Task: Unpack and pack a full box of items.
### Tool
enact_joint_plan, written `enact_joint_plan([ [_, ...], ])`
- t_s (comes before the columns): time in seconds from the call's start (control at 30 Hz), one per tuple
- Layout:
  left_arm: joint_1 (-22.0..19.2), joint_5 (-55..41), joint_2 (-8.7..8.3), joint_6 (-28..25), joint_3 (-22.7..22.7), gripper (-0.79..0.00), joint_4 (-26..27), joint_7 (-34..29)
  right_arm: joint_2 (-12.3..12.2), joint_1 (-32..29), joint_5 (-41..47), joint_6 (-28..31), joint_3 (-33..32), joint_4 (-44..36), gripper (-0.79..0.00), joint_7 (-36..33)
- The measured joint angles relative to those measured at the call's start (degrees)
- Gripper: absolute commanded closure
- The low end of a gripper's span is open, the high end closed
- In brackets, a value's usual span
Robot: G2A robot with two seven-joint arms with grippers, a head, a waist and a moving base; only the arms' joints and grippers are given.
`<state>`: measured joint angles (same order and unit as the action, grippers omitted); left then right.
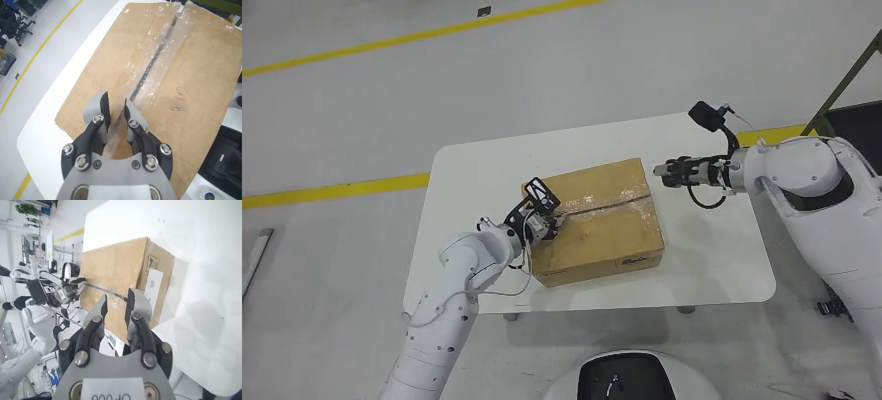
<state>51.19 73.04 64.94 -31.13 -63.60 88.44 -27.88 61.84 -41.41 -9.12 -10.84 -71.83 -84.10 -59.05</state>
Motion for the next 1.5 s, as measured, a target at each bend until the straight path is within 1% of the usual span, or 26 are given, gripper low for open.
enact_joint_plan([
  [0.07,0.0,-0.7,-0.02,0.4,-0.5,-0.785,0.3,0.0,0.0,-1.9,1.5,1.2,-1.1,-1.6,0.000,3.9],
  [0.17,0.3,-1.6,-0.15,0.7,-1.6,-0.785,1.1,0.2,0.3,-5.4,4.6,4.9,-2.4,-4.2,0.000,11.3],
  [0.33,1.9,-2.5,-0.63,0.8,-4.3,-0.785,3.4,1.0,1.1,-10.7,8.6,13.7,-1.5,-7.4,0.000,23.5],
  [0.4,2.9,-3.1,-0.93,0.9,-5.9,-0.785,4.4,1.3,1.5,-12.1,8.1,17.3,-0.2,-8.0,0.000,28.0],
  [0.53,5.4,-3.7,-1.57,2.9,-10.1,-0.785,6.9,1.4,2.3,-13.3,5.2,21.3,2.8,-7.6,0.000,35.7],
  [0.6,7.1,-3.7,-1.92,4.7,-12.6,-0.785,8.1,1.1,2.4,-13.4,4.9,21.7,3.3,-7.6,0.000,36.7],
  [0.7,9.5,-2.3,-2.35,8.2,-16.0,-0.785,9.5,0.6,2.4,-13.4,5.0,21.6,3.2,-7.6,0.000,36.5],
  [0.8,11.7,-1.0,-2.62,11.4,-18.6,-0.785,10.6,0.3,2.4,-13.4,5.0,21.6,3.2,-7.6,0.000,36.5],
  [0.87,12.8,-0.1,-2.79,12.1,-19.6,-0.785,11.2,0.3,2.4,-13.5,4.5,21.7,3.5,-7.7,0.000,36.0],
  [0.97,14.2,1.7,-3.00,13.1,-21.0,-0.785,11.8,0.5,2.5,-13.7,0.3,21.3,5.4,-8.1,0.000,34.2],
  [1.07,14.4,1.9,-3.03,13.3,-21.1,-0.785,11.9,0.5,3.4,-12.6,-4.0,20.9,10.1,-8.9,0.000,34.7],
  [1.13,14.4,1.9,-3.03,13.2,-21.1,-0.785,11.9,0.5,4.4,-10.6,-8.7,21.3,14.8,-8.4,0.000,35.9],
  [1.2,14.4,1.9,-3.03,13.2,-21.1,-0.785,11.9,0.5,5.6,-8.1,-14.0,21.0,19.6,-7.0,0.000,38.8],
  [1.3,14.4,1.9,-3.03,13.2,-21.1,-0.785,11.9,0.5,7.7,-5.0,-19.1,18.2,25.5,-3.9,0.000,44.2],
  [1.4,14.4,1.9,-3.03,13.2,-21.1,-0.785,11.9,0.5,10.0,-2.4,-19.5,16.2,30.3,-0.2,0.000,47.7],
  [1.5,14.4,1.9,-3.03,13.2,-21.1,-0.785,11.9,0.5,12.2,0.0,-20.8,14.9,34.4,3.4,0.000,49.8],
])
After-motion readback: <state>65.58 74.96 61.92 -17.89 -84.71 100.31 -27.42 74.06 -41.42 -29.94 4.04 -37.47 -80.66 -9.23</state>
